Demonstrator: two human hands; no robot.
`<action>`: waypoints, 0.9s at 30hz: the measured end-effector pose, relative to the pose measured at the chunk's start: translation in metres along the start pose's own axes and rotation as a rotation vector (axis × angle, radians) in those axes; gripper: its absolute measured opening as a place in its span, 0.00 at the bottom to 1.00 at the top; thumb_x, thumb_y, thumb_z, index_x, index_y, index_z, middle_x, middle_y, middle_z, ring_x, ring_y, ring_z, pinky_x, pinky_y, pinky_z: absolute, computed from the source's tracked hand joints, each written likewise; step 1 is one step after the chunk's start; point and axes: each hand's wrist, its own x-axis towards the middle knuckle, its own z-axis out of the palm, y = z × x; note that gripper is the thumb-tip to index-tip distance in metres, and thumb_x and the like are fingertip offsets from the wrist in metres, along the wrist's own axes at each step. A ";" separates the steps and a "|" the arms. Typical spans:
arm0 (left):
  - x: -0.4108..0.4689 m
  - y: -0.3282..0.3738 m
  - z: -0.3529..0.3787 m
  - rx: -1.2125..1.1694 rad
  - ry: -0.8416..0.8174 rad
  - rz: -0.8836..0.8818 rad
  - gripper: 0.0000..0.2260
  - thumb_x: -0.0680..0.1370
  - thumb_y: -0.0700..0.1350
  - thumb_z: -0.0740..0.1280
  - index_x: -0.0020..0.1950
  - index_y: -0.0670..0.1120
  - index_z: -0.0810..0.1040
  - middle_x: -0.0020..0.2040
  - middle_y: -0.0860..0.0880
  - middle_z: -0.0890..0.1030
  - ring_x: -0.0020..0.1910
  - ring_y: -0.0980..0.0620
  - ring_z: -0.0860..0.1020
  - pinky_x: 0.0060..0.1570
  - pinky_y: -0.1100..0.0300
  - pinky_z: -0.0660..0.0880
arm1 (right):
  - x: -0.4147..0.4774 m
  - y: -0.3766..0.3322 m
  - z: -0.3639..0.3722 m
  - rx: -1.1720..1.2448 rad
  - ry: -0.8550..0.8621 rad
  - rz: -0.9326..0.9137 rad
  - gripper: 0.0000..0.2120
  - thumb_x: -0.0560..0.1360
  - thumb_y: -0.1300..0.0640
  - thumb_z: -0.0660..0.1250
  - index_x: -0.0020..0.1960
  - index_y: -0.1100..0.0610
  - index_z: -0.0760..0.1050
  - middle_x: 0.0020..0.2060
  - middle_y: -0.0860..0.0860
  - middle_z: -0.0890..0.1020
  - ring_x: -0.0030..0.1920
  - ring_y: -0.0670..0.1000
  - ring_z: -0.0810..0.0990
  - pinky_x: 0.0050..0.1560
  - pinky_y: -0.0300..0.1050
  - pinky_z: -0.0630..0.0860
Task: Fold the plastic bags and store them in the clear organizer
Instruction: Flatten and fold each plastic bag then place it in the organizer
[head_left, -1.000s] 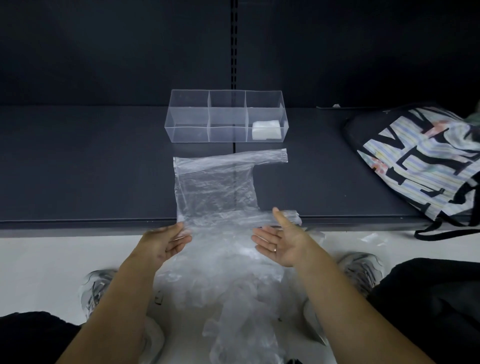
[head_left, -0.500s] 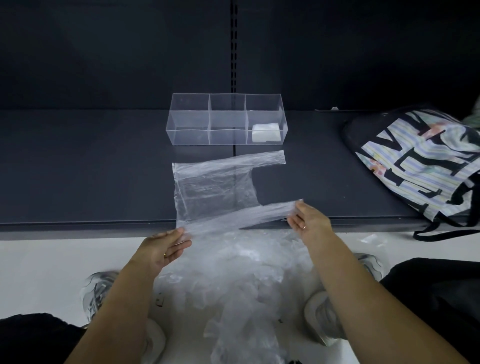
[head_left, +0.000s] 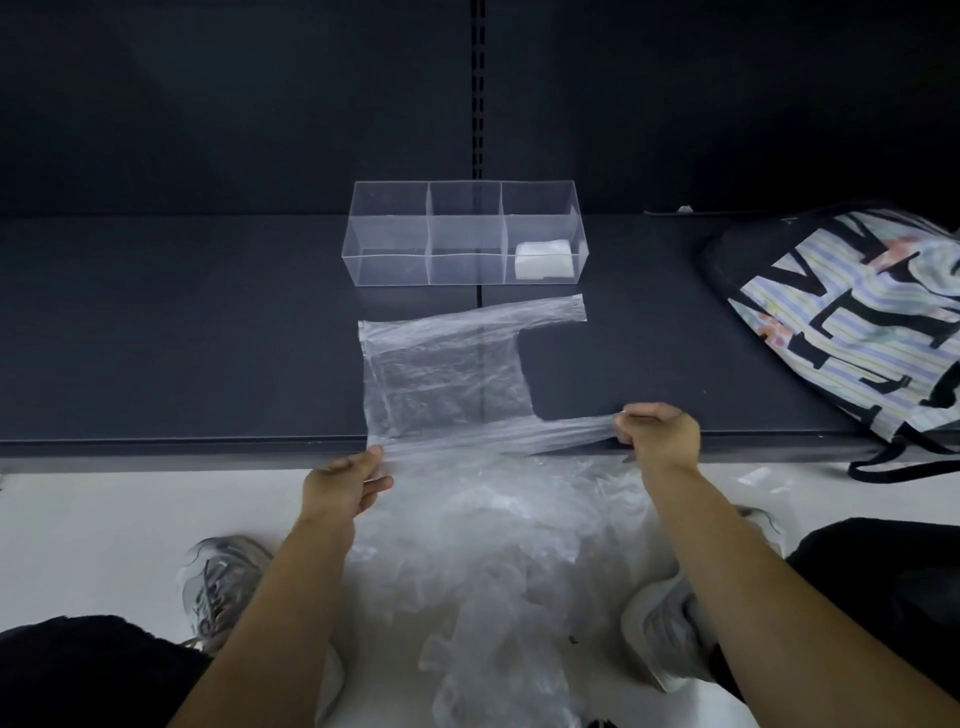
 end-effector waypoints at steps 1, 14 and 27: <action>-0.003 -0.001 0.006 0.021 0.019 0.043 0.05 0.76 0.43 0.71 0.42 0.44 0.77 0.39 0.47 0.82 0.27 0.59 0.80 0.35 0.66 0.73 | 0.001 0.003 -0.001 -0.011 0.040 -0.035 0.06 0.72 0.65 0.69 0.48 0.60 0.82 0.31 0.52 0.80 0.31 0.50 0.78 0.42 0.50 0.82; 0.000 0.002 0.045 0.931 0.278 1.051 0.14 0.79 0.37 0.62 0.65 0.39 0.75 0.63 0.37 0.75 0.64 0.37 0.72 0.64 0.44 0.66 | -0.063 -0.027 0.095 -0.461 -0.113 -0.907 0.18 0.77 0.63 0.63 0.67 0.62 0.73 0.70 0.60 0.69 0.70 0.60 0.66 0.72 0.52 0.60; 0.051 0.003 0.018 1.483 0.140 0.889 0.41 0.72 0.68 0.28 0.78 0.45 0.43 0.79 0.49 0.45 0.78 0.49 0.42 0.74 0.49 0.35 | 0.014 -0.003 0.067 -1.140 -0.077 -0.664 0.38 0.74 0.34 0.32 0.78 0.53 0.39 0.78 0.52 0.43 0.77 0.53 0.40 0.75 0.55 0.37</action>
